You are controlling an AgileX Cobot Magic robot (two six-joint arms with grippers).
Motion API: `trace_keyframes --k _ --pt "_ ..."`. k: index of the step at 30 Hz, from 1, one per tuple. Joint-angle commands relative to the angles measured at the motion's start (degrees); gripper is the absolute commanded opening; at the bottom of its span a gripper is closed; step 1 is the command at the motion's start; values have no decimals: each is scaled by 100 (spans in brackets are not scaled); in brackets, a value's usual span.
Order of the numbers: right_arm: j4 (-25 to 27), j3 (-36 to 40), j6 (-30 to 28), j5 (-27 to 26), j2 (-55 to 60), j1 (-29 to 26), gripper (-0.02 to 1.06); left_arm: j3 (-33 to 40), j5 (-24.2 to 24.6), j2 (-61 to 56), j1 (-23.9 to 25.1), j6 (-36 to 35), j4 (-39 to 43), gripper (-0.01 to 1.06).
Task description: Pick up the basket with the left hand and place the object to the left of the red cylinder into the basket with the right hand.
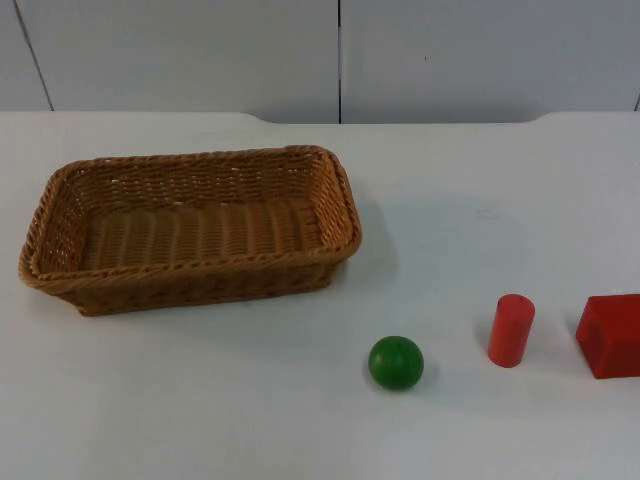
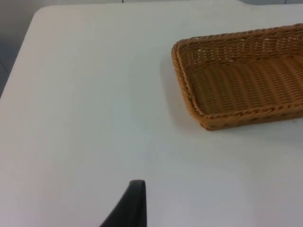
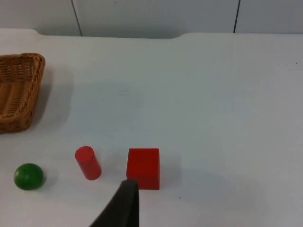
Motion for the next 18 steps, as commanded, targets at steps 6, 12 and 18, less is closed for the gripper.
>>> trace_keyframes --k 6,12,18 --pt "24 -86 -1 -680 1241 28 105 -265 -572 868 -14 -43 -316 105" --pt "5 -86 -1 -1004 2204 28 105 -439 -610 1579 -14 -43 -330 105" --pt "5 -86 -1 -1052 3042 28 105 -439 -709 2229 -14 0 -330 105"
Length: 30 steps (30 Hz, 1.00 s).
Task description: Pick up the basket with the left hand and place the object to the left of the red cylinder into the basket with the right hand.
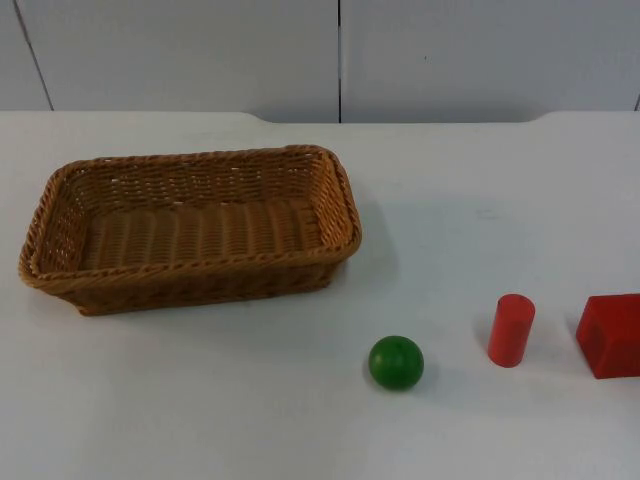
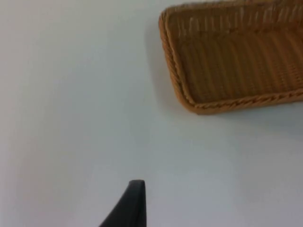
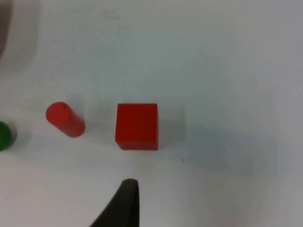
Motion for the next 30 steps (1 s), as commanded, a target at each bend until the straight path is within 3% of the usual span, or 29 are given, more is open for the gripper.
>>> trace_keyframes --k 1,14,22,30 --pt "5 -34 -1 -85 209 28 105 -37 -126 265 -14 22 -80 105" --pt "-8 -34 -1 -96 407 28 105 -62 -929 1753 -14 261 -343 105" --pt "-8 -34 -1 -117 407 28 105 -1108 -1065 3430 -14 404 -331 105" --pt "-31 -34 -1 -115 407 28 105 -2248 -797 4887 19 690 -124 105"
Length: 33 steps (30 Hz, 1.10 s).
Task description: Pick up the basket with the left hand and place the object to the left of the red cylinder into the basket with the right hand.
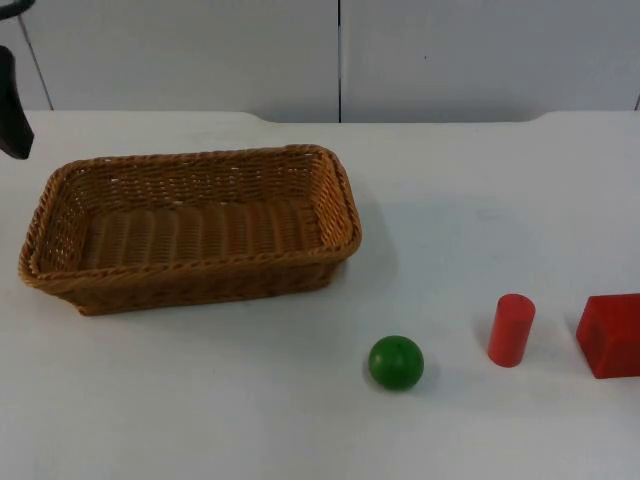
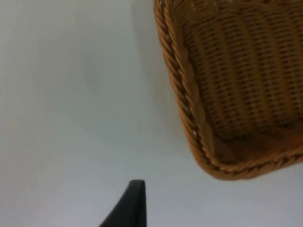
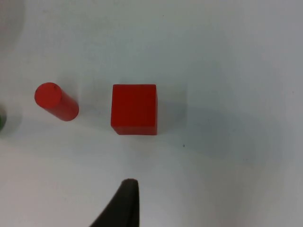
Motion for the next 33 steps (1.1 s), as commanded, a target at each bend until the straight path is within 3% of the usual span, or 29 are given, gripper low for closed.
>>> trace_keyframes --k 1,7,20,25,33 --pt "-20 -34 -1 -65 -9 28 105 -300 80 335 60 104 -26 105" --pt "-57 -34 -1 -89 -9 28 105 -1188 245 1458 524 1021 -939 105" --pt "-57 -34 -1 -192 -9 28 105 -2537 308 3454 536 654 -1005 105" --pt "-57 19 -1 -211 -9 28 105 -2644 274 3932 496 697 -1233 95" --pt "-57 30 -1 -239 -9 28 105 -2644 306 4202 475 697 -1325 63"
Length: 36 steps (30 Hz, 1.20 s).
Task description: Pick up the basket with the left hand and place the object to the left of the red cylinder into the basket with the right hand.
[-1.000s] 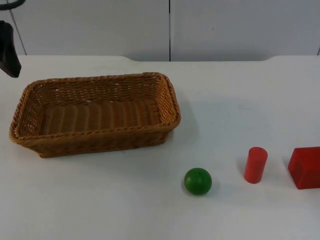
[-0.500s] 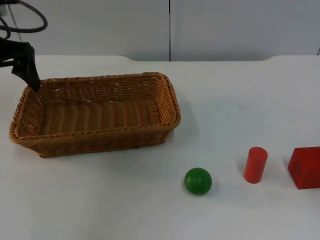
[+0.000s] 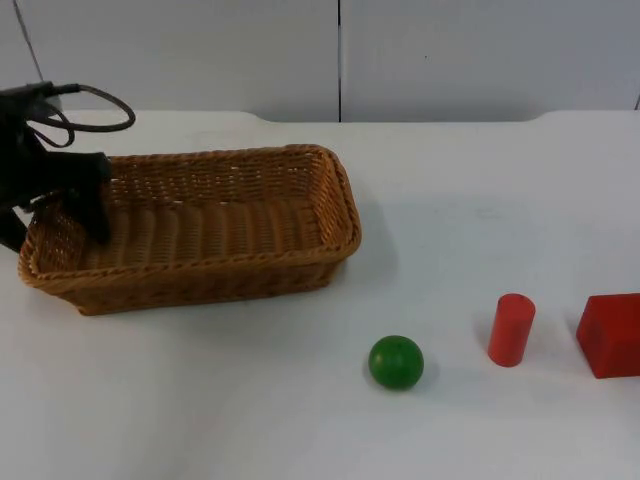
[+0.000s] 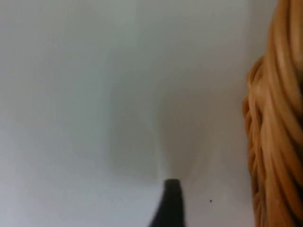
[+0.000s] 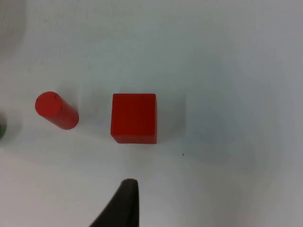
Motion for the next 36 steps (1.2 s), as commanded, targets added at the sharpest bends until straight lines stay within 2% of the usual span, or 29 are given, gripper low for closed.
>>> trace_keyframes --k 1,2,3,5,6,8,9,15,20,23,25,30,33,34,36 --pt "-34 30 13 -82 -9 28 105 -45 76 26 -20 -8 -67 57" --pt "-34 30 13 -82 -9 28 105 -45 76 26 -20 -8 -67 57" --pt "-34 30 13 -82 -9 28 105 -45 148 40 -20 -8 -67 44" --pt "-34 30 13 -82 -9 28 105 -45 216 28 -20 -34 -101 26" --pt "-34 30 13 -82 -9 28 105 -45 216 28 -20 -34 -101 26" --pt "-34 30 13 -82 -9 28 105 -45 291 3 -20 -74 -195 3" --pt "-34 30 13 -82 -9 28 105 -45 303 -32 -20 -141 -266 0" --pt "-34 30 13 -82 -9 28 105 -45 376 -380 -20 -238 -409 0" --pt "-34 30 13 -82 -9 28 105 -45 813 -1081 63 -238 -299 0" --pt "-34 30 13 -82 -9 28 105 -29 1373 -1704 204 -190 -299 0" --pt "-34 30 13 -69 -9 28 105 40 1444 -1892 244 -152 -318 0" --pt "-34 30 13 -32 -9 28 105 487 1777 -2565 429 62 -318 0" --pt "-34 30 13 -32 -9 28 105 1197 2076 -3110 550 256 -344 0" --pt "-34 30 13 -32 -9 28 105 1197 2076 -3110 550 256 -344 0" --pt "46 30 13 -33 -9 28 105 1731 2092 -3426 551 353 -367 0"
